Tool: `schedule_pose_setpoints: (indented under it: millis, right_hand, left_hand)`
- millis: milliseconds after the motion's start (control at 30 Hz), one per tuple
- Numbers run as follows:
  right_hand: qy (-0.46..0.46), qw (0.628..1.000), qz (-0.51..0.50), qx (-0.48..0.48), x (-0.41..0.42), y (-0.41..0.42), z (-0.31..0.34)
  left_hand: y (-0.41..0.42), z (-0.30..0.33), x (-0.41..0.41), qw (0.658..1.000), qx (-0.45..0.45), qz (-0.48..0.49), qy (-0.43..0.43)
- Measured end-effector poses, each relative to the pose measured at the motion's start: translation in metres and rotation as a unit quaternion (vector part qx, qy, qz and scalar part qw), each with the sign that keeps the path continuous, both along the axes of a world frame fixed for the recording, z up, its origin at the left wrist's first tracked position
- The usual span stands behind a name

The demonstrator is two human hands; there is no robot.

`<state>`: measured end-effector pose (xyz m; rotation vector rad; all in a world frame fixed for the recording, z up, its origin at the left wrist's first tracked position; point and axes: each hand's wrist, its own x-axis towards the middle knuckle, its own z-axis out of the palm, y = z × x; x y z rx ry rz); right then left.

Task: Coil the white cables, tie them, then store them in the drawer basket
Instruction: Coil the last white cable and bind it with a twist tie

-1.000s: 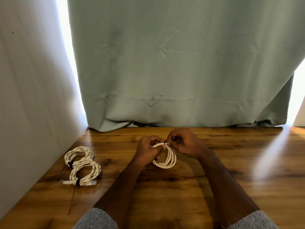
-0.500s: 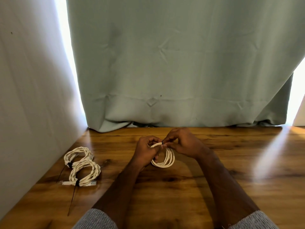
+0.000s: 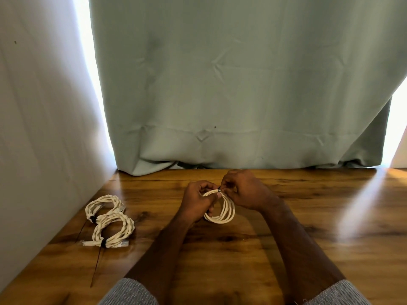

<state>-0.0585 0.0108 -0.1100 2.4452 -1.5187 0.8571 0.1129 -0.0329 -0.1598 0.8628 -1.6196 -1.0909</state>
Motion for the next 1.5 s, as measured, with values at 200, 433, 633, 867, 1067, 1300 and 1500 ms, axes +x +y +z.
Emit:
schedule_pose_setpoints:
  millis: [200,433,633,867,1067,1300,1500]
  right_hand:
    - [0.036,0.999,-0.014,0.006,0.003,-0.002,0.001]
    - [0.045,0.999,-0.027,0.003,0.005,-0.004,0.000]
    - [-0.014,0.999,0.031,0.024,-0.004,-0.005,-0.001]
    - [-0.047,0.996,0.048,0.058,-0.008,-0.002,0.000]
    - [-0.046,0.997,0.027,0.052,-0.006,-0.002,0.001]
    - [-0.053,0.998,0.004,0.035,-0.002,-0.004,-0.002]
    - [-0.127,0.987,0.012,0.099,-0.010,-0.002,-0.002]
  left_hand:
    - [0.005,0.003,-0.004,0.999,-0.017,0.025,-0.016]
    - [0.007,0.004,-0.004,0.999,-0.020,0.032,-0.020]
    - [0.005,0.005,0.001,1.000,-0.003,-0.014,-0.008]
    - [0.007,0.006,0.002,1.000,0.007,-0.030,-0.008]
    - [0.005,0.005,0.001,1.000,0.013,-0.027,-0.003]
    - [0.004,0.004,0.001,0.999,0.021,-0.036,-0.006]
    - [0.006,0.004,0.000,0.999,0.019,-0.037,-0.005]
